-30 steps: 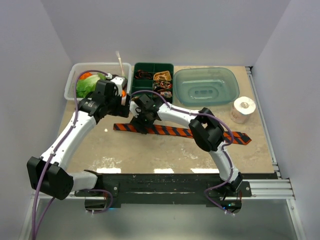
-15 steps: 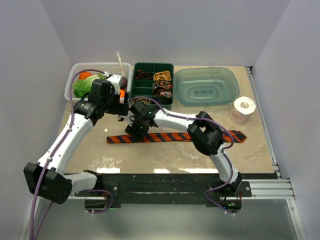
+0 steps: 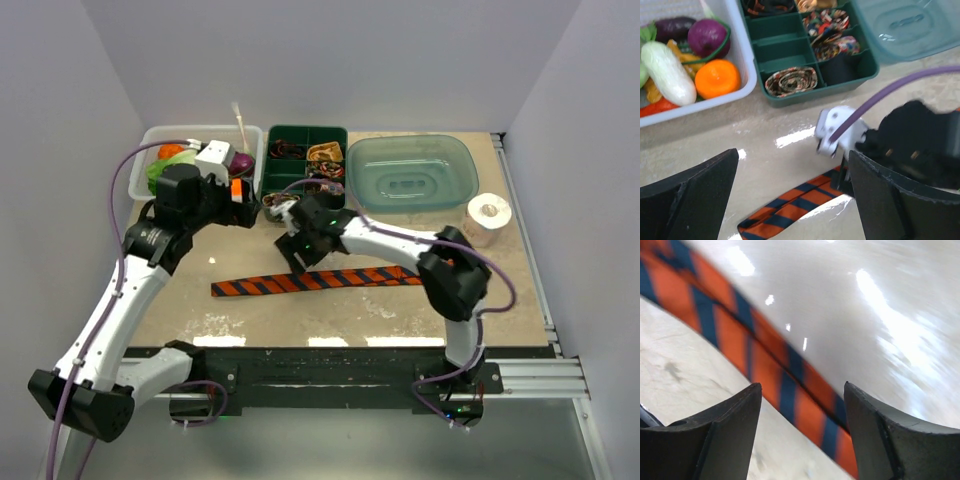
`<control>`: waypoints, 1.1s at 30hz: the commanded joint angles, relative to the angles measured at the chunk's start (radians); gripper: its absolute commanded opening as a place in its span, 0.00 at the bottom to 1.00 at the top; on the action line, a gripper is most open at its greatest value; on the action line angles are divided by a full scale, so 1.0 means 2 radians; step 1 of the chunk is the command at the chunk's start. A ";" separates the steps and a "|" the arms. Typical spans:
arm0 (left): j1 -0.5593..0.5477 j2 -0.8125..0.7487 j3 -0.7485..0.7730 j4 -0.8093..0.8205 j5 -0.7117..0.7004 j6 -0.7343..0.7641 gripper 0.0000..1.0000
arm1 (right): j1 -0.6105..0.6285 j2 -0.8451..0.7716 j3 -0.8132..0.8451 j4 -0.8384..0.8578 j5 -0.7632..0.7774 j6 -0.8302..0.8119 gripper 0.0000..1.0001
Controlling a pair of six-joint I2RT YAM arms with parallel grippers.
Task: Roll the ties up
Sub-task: Flatten out the tie at the center of the board.
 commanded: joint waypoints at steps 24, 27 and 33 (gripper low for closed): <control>-0.009 -0.030 -0.163 0.225 0.219 -0.110 0.93 | -0.445 -0.270 -0.286 -0.038 0.159 0.177 0.53; -0.011 -0.032 -0.163 0.224 0.218 -0.107 0.93 | -0.471 -0.242 -0.290 -0.031 0.141 0.169 0.40; -0.012 -0.035 -0.154 0.222 0.219 -0.106 0.93 | -0.487 -0.219 -0.296 -0.026 0.134 0.163 0.38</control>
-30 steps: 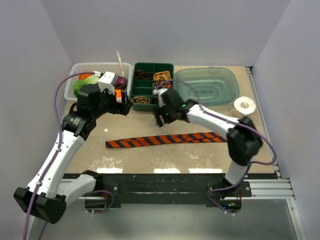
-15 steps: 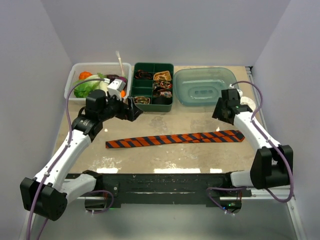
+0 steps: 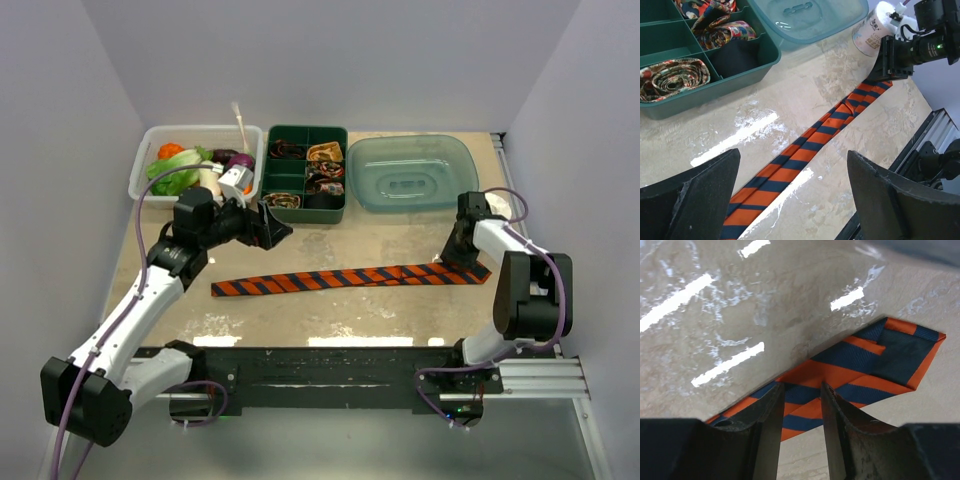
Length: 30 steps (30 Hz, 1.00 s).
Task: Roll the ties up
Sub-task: Flatten out the tie at the center of the board.
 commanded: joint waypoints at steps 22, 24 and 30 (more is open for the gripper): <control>-0.003 -0.008 0.009 0.018 0.005 -0.001 0.93 | -0.008 -0.089 -0.014 -0.021 0.005 0.012 0.00; -0.004 -0.007 0.009 0.019 0.005 -0.001 0.93 | -0.009 -0.100 -0.011 -0.026 0.022 0.012 0.00; -0.003 -0.005 0.011 0.019 0.008 -0.002 0.93 | -0.010 -0.078 -0.011 -0.027 0.037 0.008 0.00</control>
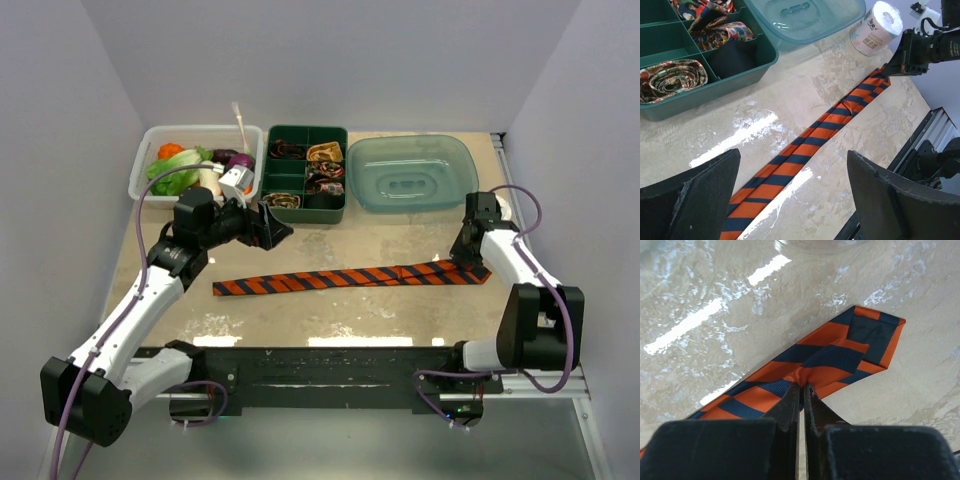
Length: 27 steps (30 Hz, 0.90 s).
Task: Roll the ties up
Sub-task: Flatten out the tie at the center of the board.
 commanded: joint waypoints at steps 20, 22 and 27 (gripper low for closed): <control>-0.002 0.018 0.018 0.032 0.025 -0.006 0.91 | -0.001 0.066 0.016 -0.018 -0.022 -0.010 0.22; -0.002 0.021 0.022 0.031 0.027 -0.004 0.91 | -0.002 0.067 0.018 -0.015 -0.009 -0.009 0.33; -0.002 0.026 0.029 0.028 0.031 -0.001 0.90 | -0.001 0.051 0.020 -0.015 -0.004 -0.009 0.60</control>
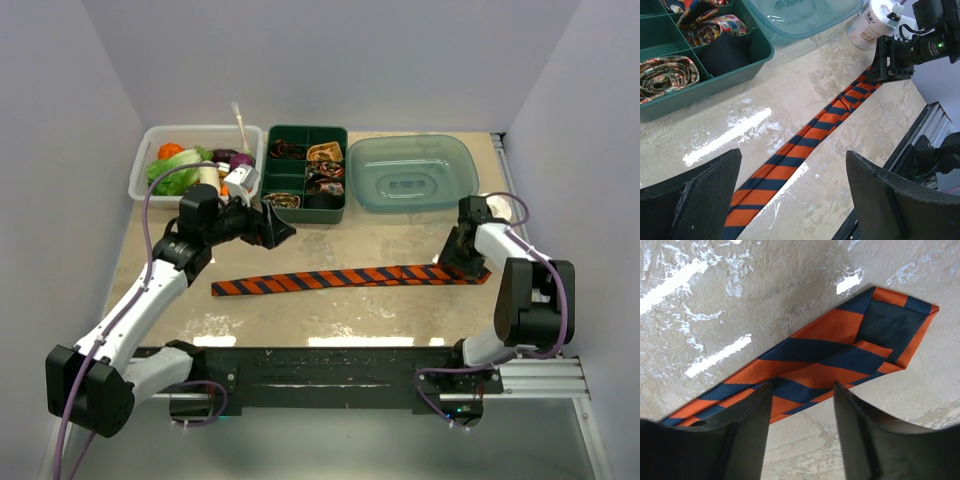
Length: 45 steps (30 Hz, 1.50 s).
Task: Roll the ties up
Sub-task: Flatten out the tie at the center of the board.
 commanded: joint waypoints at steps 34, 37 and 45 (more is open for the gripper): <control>0.000 0.003 -0.037 -0.041 -0.181 -0.098 0.96 | 0.501 0.281 0.285 0.054 -0.073 -0.007 0.14; 0.000 -0.001 -0.047 -0.041 -0.192 -0.102 0.96 | 0.499 0.286 0.271 0.047 -0.051 0.000 0.13; 0.000 0.007 -0.054 -0.041 -0.211 -0.102 0.96 | 0.437 0.261 0.202 0.064 -0.047 0.015 0.11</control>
